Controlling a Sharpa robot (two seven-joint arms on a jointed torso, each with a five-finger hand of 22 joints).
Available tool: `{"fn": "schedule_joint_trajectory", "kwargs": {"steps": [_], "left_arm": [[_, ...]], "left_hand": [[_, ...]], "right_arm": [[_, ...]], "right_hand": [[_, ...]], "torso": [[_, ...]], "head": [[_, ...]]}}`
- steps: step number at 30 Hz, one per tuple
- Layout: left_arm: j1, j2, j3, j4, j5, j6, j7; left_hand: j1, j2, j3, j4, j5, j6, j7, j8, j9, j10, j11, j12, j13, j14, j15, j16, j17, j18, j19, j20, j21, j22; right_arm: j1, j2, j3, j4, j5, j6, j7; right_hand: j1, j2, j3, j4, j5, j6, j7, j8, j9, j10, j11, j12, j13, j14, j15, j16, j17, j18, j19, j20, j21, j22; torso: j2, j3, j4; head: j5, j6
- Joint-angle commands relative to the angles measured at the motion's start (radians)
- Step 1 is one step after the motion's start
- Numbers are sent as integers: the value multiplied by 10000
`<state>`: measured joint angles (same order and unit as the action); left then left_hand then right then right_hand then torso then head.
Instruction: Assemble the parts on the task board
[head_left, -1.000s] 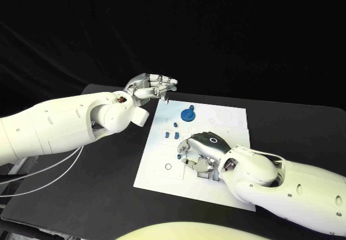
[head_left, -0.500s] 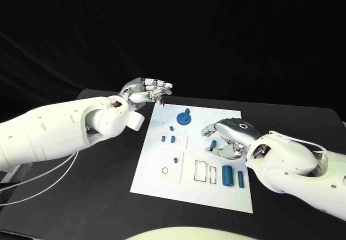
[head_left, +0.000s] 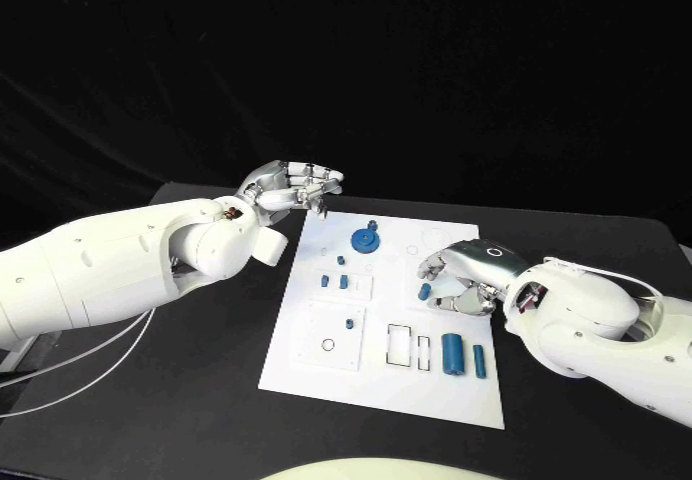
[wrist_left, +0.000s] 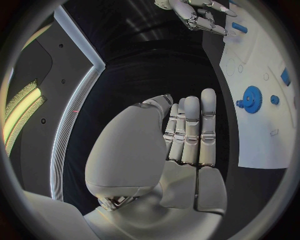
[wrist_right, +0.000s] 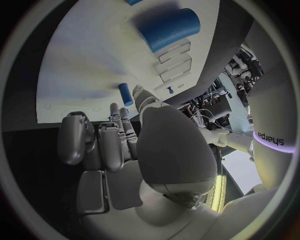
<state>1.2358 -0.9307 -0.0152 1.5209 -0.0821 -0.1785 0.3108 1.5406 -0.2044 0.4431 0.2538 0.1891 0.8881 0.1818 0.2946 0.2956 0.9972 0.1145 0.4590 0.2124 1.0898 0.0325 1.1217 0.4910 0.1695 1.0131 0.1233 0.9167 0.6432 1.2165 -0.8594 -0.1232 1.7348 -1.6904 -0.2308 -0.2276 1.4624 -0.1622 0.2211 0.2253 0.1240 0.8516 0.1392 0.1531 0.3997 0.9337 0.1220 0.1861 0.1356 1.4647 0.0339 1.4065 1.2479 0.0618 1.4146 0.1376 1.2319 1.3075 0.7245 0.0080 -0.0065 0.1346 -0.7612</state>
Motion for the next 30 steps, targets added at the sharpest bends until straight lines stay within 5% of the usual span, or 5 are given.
{"fn": "schedule_joint_trajectory", "kwargs": {"steps": [1, 10, 30], "left_arm": [[7, 6, 1, 8, 54, 180, 63], [7, -2, -1, 8, 54, 183, 59], [9, -3, -2, 6, 54, 199, 20]], "left_hand": [[-85, 12, 26, 4, 5, -50, 20, -59, -5, -65, -31, 21, 16, -33, 42, -40, -13, 150, 30, 23, -32, -14], [-85, 12, 26, 4, 5, -50, 20, -59, -5, -65, -31, 21, 16, -33, 42, -40, -13, 150, 30, 23, -32, -14], [-105, 17, 46, 4, 5, -45, 15, -52, 0, -67, -35, 45, 20, -31, 40, -35, -18, 153, 33, 25, -43, -20]], "right_arm": [[6, 29, -2, -24, -32, 356, 142], [8, 97, -6, -55, -42, 334, 123], [-27, 504, -73, -508, -56, 752, -178]], "right_hand": [[98, 4, 26, 73, 38, 100, -4, 48, -14, 73, -39, 68, -10, 282, 13, 44, 32, 91, 75, -2, 72, 1162], [287, 218, 561, 294, -83, 606, 37, 165, -57, 732, -225, 489, -17, 337, -150, 56, 48, -19, 372, -148, 601, 1414], [220, 140, 1207, 558, -113, 1066, 33, 262, -95, 1210, -320, 532, -130, 385, -232, 93, 101, -67, 487, -241, 807, 1538]], "torso": [[9, -6, -2], [9, -4, -8], [8, -3, -9]], "head": [[14, 3], [19, -4], [30, -36]]}}
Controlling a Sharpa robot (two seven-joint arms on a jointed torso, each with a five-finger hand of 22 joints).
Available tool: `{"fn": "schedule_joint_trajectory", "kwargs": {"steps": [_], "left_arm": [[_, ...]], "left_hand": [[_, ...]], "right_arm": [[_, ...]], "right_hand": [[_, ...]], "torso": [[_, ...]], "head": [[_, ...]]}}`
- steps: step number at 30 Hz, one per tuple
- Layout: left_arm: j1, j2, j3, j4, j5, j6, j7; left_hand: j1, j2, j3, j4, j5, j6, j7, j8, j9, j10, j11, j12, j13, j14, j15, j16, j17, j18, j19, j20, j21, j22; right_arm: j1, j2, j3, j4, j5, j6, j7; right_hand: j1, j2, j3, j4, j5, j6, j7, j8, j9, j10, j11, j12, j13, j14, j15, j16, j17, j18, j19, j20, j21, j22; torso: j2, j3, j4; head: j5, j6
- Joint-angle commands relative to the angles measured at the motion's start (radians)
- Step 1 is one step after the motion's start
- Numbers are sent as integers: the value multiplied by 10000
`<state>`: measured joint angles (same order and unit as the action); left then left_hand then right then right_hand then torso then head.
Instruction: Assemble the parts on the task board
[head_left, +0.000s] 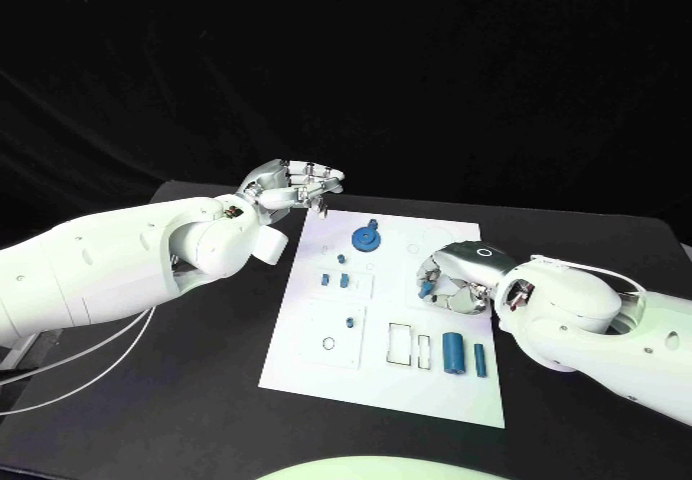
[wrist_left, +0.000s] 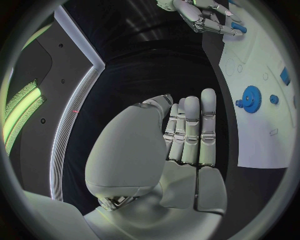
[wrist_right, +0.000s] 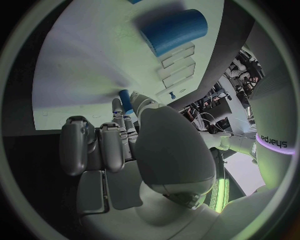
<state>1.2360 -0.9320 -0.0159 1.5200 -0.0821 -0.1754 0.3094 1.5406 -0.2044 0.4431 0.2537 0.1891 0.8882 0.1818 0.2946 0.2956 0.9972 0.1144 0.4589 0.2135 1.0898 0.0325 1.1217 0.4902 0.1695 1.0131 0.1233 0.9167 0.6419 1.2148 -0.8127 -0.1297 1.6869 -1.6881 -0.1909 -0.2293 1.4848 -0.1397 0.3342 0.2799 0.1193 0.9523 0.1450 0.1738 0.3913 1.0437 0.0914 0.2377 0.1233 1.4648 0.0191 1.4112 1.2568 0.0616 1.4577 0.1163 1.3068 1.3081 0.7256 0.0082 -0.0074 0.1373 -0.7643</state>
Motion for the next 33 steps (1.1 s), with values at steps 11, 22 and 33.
{"fn": "schedule_joint_trajectory", "kwargs": {"steps": [11, 22, 33], "left_arm": [[7, 3, 6, 16, 54, 149, 22], [7, 9, 5, -3, 54, 138, 29], [6, 43, 5, -34, 54, 150, 27]], "left_hand": [[-99, 25, 71, -10, 9, -43, 10, -47, 2, -71, -41, 60, 11, -30, 36, -32, -13, 156, 36, 25, -49, -12], [-74, 43, 119, -46, 14, -41, 6, -40, 7, -80, -47, 84, 15, -31, 29, -28, -20, 159, 44, 21, -56, -17], [-46, 48, 161, -90, 16, -41, 4, -34, 12, -90, -50, 107, 17, -35, 24, -27, -28, 160, 52, 16, -61, -20]], "right_arm": [[-31, 49, -35, 9, -170, -456, -61], [-31, -247, 16, 537, -83, -1676, 82], [6, -139, 89, 1454, 403, -2106, 258]], "right_hand": [[446, 379, 1181, -398, -262, 627, -112, 378, 149, 816, -183, 211, 59, 429, -239, 118, 113, -143, 223, -154, 440, 1730], [114, 253, 1973, -755, -44, 738, -176, 670, 453, 1222, -287, 203, 146, 435, -323, 113, 82, -181, 299, -251, 618, 1840], [-116, 102, 2207, -928, 51, 695, -147, 757, 584, 1262, -275, 136, 176, 437, -318, 113, 73, -184, 305, -254, 628, 1861]], "torso": [[-4, -6, 14], [-8, -7, 6], [-7, -1, -18]], "head": [[27, -28], [77, -51], [172, -72]]}}
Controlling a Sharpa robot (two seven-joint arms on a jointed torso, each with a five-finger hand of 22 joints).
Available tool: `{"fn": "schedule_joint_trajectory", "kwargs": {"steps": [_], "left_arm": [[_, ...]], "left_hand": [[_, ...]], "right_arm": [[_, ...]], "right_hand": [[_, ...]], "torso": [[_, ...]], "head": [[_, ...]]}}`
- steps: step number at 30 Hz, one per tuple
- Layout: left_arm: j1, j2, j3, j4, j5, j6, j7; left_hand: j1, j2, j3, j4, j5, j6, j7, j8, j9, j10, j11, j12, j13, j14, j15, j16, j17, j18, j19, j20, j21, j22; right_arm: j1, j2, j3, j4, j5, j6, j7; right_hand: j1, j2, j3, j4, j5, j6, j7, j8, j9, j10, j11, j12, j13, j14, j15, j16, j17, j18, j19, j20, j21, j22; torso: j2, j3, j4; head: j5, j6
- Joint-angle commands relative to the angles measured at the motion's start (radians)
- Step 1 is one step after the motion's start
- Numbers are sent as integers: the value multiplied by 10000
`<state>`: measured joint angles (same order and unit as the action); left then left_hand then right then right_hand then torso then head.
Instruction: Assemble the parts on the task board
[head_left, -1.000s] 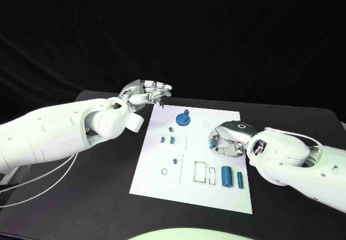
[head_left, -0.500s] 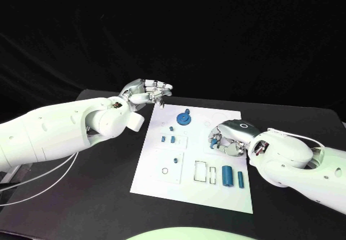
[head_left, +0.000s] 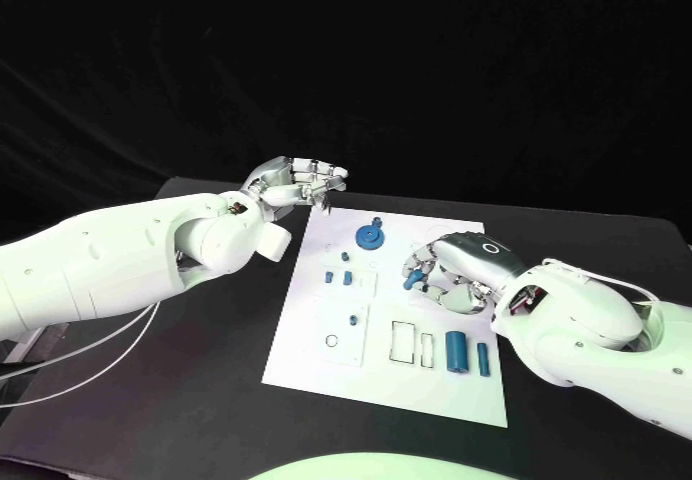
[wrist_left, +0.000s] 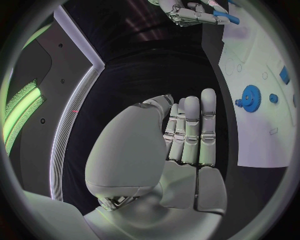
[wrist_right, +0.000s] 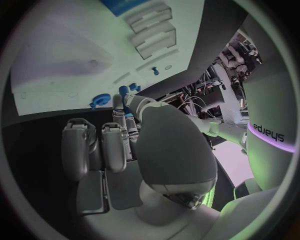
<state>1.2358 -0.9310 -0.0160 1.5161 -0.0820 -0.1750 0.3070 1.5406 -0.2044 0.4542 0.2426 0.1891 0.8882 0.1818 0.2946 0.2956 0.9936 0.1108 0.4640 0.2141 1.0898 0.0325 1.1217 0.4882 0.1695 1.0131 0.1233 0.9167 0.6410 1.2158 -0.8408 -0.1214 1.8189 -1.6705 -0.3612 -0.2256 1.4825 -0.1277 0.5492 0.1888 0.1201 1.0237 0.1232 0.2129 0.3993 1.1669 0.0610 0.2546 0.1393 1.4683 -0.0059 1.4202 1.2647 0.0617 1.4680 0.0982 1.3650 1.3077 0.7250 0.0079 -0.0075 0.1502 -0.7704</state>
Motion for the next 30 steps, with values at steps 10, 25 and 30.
{"fn": "schedule_joint_trajectory", "kwargs": {"steps": [10, 25, 30], "left_arm": [[8, 110, 6, -25, 53, 180, 29], [9, 180, 4, -15, 53, 184, 9], [9, 190, 4, -10, 53, 186, 9]], "left_hand": [[-46, 48, 51, 21, 16, -41, 4, -34, 11, -54, -15, 56, 11, -35, 24, -27, -8, 160, 52, 16, -61, -11], [-39, 46, 64, 4, 15, -43, 5, -33, 13, -59, -14, 63, 11, -36, 22, -27, -11, 160, 54, 14, -62, -12], [-39, 46, 64, 4, 15, -43, 5, -33, 13, -59, -14, 63, 11, -36, 22, -27, -11, 160, 54, 14, -62, -12]], "right_arm": [[-238, 1235, -61, 3, 236, -292, 468], [-953, 2652, -238, -914, 106, 65, 615], [-1064, 2869, -255, -1100, 40, 294, 568]], "right_hand": [[-217, -81, 87, -55, 57, -47, 84, 386, 547, 17, 46, -66, 25, 395, -56, 5, -47, -175, 181, -67, -6, 1852], [-312, -121, 118, -108, 70, -111, 111, 380, 576, -35, 68, -117, 27, 390, -40, -8, -79, -165, 162, -57, -56, 1839], [-326, -124, 123, -116, 72, -119, 119, 380, 580, -40, 73, -123, 28, 389, -37, -11, -86, -163, 158, -55, -66, 1836]], "torso": [[-18, -13, 15], [12, -5, -3], [11, 1, 12]], "head": [[150, -44], [266, -84], [275, -113]]}}
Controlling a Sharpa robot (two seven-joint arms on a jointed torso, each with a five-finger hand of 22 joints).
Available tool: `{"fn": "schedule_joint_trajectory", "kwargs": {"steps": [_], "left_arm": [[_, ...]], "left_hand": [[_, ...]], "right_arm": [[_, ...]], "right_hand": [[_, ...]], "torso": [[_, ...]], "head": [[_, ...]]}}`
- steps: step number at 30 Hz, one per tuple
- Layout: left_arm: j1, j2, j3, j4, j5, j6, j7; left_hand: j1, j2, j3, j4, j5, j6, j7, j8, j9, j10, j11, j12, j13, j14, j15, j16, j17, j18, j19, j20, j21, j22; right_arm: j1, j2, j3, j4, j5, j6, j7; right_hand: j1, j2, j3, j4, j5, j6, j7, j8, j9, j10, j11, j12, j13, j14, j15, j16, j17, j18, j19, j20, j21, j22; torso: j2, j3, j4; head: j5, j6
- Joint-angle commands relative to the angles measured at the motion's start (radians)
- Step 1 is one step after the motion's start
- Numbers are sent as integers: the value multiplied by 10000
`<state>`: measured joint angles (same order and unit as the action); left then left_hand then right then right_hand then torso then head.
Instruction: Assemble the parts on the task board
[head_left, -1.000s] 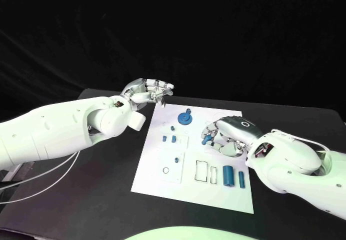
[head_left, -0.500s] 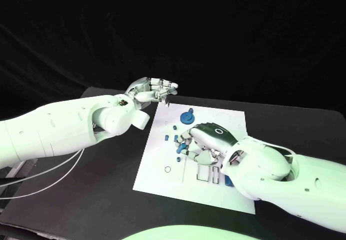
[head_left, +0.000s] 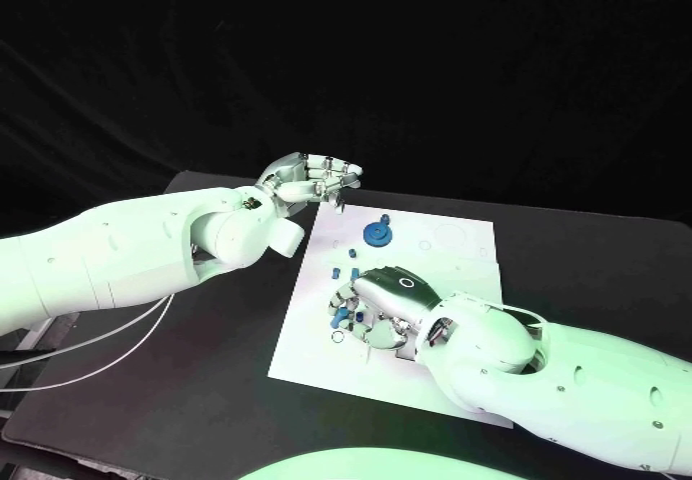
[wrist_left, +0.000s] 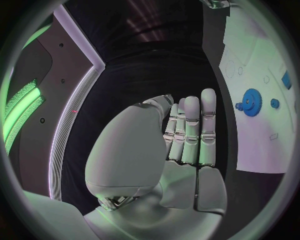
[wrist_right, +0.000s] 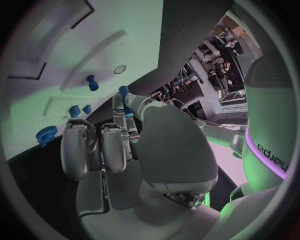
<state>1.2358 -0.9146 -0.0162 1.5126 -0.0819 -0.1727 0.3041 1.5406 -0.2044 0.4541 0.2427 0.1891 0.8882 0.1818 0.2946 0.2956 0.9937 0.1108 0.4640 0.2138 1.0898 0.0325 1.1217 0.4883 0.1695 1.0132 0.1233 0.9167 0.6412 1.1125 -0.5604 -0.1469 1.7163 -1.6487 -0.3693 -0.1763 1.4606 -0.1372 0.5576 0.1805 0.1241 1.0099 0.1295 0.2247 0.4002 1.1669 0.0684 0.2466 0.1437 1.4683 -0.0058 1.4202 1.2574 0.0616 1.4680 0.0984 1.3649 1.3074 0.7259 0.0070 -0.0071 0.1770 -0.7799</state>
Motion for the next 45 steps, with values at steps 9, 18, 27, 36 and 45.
{"fn": "schedule_joint_trajectory", "kwargs": {"steps": [9, 18, 27, 36, 45], "left_arm": [[9, 23, 5, 34, 53, 166, 36], [9, 21, 5, 28, 53, 171, 33], [9, 17, 5, 30, 53, 175, 30], [10, 14, 5, 29, 53, 183, 21], [9, 16, 5, 12, 53, 189, 14]], "left_hand": [[-39, 46, 64, 4, 15, -43, 5, -33, 13, -59, -14, 64, 14, -36, 22, -27, -12, 160, 54, 14, -62, -14], [-39, 46, 64, 4, 15, -43, 5, -33, 13, -59, -14, 64, 14, -36, 22, -27, -12, 160, 54, 14, -62, -14], [-39, 46, 64, 4, 15, -43, 5, -33, 13, -59, -14, 64, 14, -36, 22, -27, -12, 160, 54, 14, -62, -14], [-39, 46, 64, 4, 15, -43, 5, -33, 13, -59, -14, 64, 14, -36, 22, -27, -12, 160, 54, 14, -62, -14], [-50, 35, 99, -33, 8, -52, 13, -30, 17, -79, -7, 91, 16, -43, 25, -26, -23, 157, 61, 11, -67, -17]], "right_arm": [[-92, 200, -18, -226, -337, 796, -96], [-101, 265, -26, -243, -376, 1072, -146], [-119, 343, -37, -352, -559, 1090, -306], [-148, 408, -46, -444, -824, 1114, -483], [-154, 330, -48, -346, -1012, 1192, -558]], "right_hand": [[-155, -38, 39, -38, 27, 8, 67, 265, 581, -40, 9, -50, -10, 389, -30, -11, -16, -163, 158, -51, -65, 1841], [-218, -43, 36, -42, 24, 15, 67, 279, 599, -20, 11, -48, 1, 389, -23, -10, -19, -168, 166, -45, -46, 1851], [-218, -43, 36, -42, 24, 15, 67, 279, 599, -20, 11, -48, 1, 389, -23, -10, -19, -168, 166, -45, -46, 1851], [-238, -44, 36, -47, 27, 17, 65, 285, 607, -12, 10, -47, 6, 389, -22, -11, -23, -164, 159, -43, -63, 1846], [-248, -54, 36, -61, 32, 19, 62, 289, 613, -8, 7, -48, 9, 387, -23, -14, -30, -163, 157, -41, -69, 1845]], "torso": [[-9, 6, -15], [-5, 11, -4], [-1, 8, -4], [-2, 5, 9], [0, 3, 1]], "head": [[35, -53], [42, -64], [51, -76], [61, -104], [76, -120]]}}
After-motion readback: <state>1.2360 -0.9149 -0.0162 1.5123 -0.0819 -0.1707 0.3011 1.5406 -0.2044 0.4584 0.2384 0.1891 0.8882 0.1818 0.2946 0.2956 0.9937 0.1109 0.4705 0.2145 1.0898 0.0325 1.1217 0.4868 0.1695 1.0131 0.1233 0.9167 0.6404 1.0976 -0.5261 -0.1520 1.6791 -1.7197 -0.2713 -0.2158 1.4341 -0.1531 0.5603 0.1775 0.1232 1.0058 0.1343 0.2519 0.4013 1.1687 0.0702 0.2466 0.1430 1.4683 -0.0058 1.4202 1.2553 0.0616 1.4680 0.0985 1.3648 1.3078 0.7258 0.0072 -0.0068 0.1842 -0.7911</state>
